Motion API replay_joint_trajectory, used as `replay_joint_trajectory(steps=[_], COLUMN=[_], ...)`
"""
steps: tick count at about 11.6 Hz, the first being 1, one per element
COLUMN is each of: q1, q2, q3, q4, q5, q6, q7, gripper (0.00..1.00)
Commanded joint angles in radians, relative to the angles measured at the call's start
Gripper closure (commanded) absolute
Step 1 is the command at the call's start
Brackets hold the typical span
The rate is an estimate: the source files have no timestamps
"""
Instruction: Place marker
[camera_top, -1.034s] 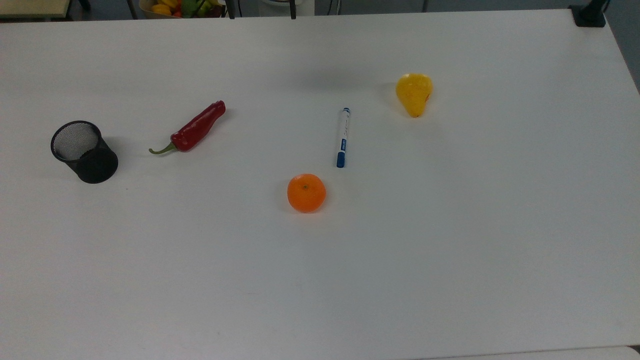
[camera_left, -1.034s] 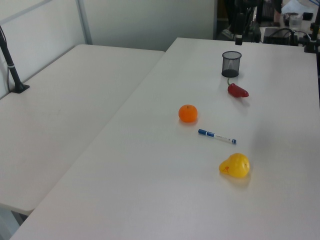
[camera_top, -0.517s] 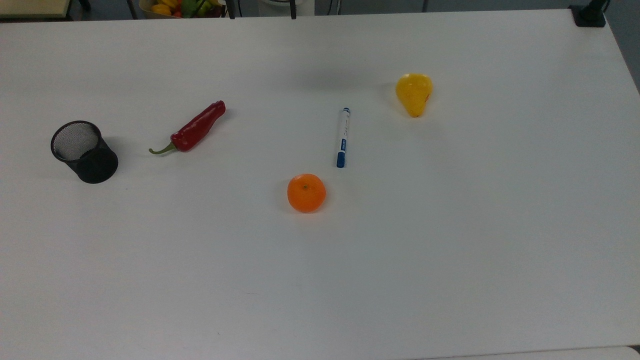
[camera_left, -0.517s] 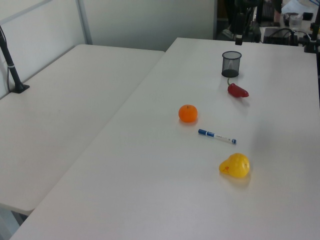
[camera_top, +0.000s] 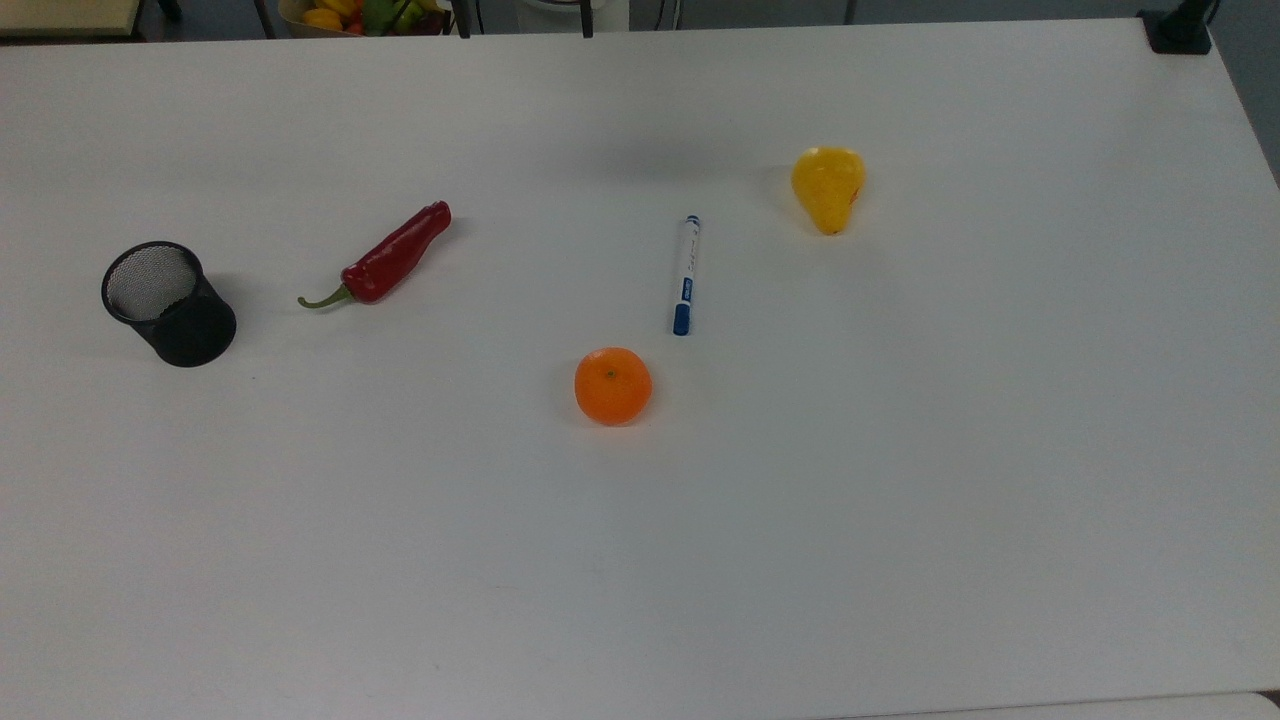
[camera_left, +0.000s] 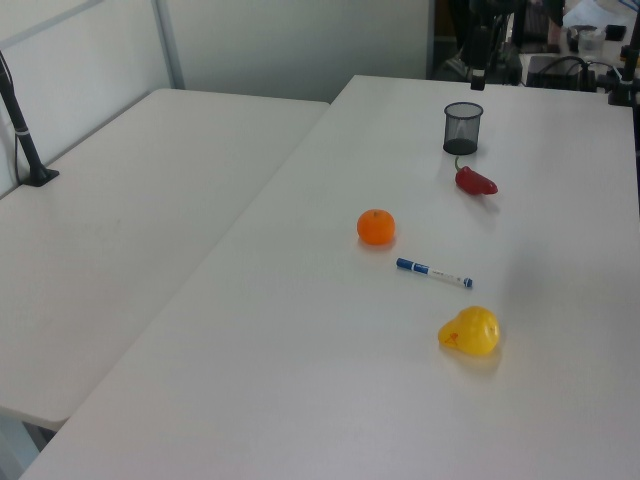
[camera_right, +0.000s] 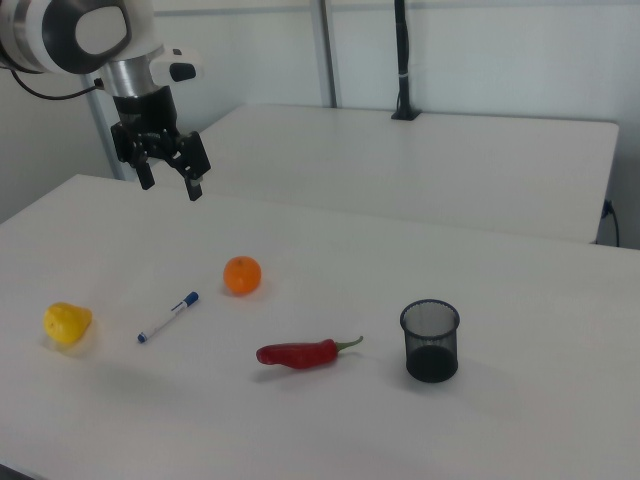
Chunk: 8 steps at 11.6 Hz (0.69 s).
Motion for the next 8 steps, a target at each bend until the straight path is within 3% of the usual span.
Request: replay_joint_trajectory(steps=[1, 8], q1=[0.046, 0.059], q2=[-0.007, 0.051], q3=[-0.013, -0.010], q4=[-0.034, -0.086], q5=[0.001, -0.005], q6=[0.031, 0.179], q7=[-0.007, -0.007], gripper=[0.00, 0.00])
